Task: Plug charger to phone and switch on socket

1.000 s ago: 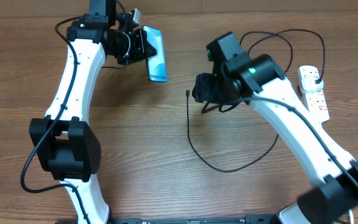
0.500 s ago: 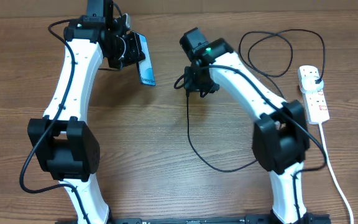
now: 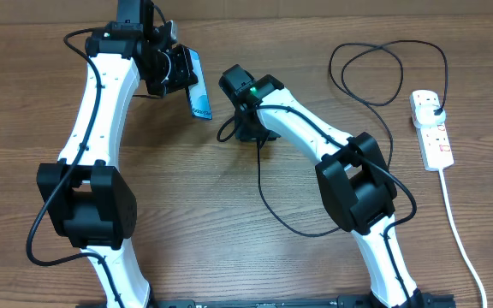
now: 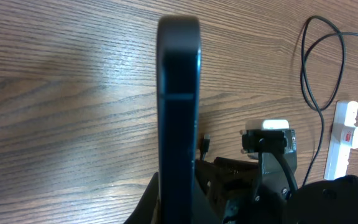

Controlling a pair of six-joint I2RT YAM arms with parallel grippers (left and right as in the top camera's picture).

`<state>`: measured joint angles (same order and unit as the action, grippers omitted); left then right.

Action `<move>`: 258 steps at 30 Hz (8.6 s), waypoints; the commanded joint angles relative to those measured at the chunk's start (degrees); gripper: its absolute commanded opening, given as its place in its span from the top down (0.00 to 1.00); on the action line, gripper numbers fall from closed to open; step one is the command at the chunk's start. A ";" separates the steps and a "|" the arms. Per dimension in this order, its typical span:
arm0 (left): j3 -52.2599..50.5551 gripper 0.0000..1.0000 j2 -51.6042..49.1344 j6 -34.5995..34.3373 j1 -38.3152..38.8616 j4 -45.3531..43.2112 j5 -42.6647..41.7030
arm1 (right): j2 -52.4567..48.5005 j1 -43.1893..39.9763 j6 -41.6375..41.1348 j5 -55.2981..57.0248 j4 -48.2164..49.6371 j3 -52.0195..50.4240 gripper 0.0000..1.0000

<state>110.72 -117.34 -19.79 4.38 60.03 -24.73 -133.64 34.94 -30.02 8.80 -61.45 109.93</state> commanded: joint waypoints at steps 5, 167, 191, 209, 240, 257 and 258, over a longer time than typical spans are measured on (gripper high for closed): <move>0.76 0.96 0.76 -0.33 -0.35 0.24 -0.35 | -0.37 -0.59 -0.20 1.46 0.81 0.59 0.62; 0.76 0.96 0.76 1.16 -9.73 -1.49 -1.70 | 5.60 10.43 3.32 -8.04 -3.50 -14.95 0.96; 0.76 0.96 0.76 0.94 -9.70 -1.66 -1.90 | 29.35 8.79 -4.90 -5.66 -17.70 -35.76 0.96; 0.76 0.96 0.76 0.94 -9.70 -1.60 -1.90 | 29.33 3.21 -4.24 -6.82 -18.12 -27.41 0.00; 0.76 0.96 0.76 0.96 -9.62 -1.57 -3.41 | 5.35 -8.92 -7.65 -4.46 -4.94 -11.04 0.63; 0.76 0.96 0.76 0.96 -9.62 -1.55 -3.41 | 2.73 -7.58 -4.00 -4.00 -4.33 -11.47 0.75; 0.76 0.96 0.76 0.96 -9.62 -1.55 -3.41 | 2.40 -7.61 -4.00 -3.98 -4.35 -11.47 0.75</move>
<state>110.61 -117.36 -19.46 -5.61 58.74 -26.37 -128.55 27.20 -34.65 4.29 -65.58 98.37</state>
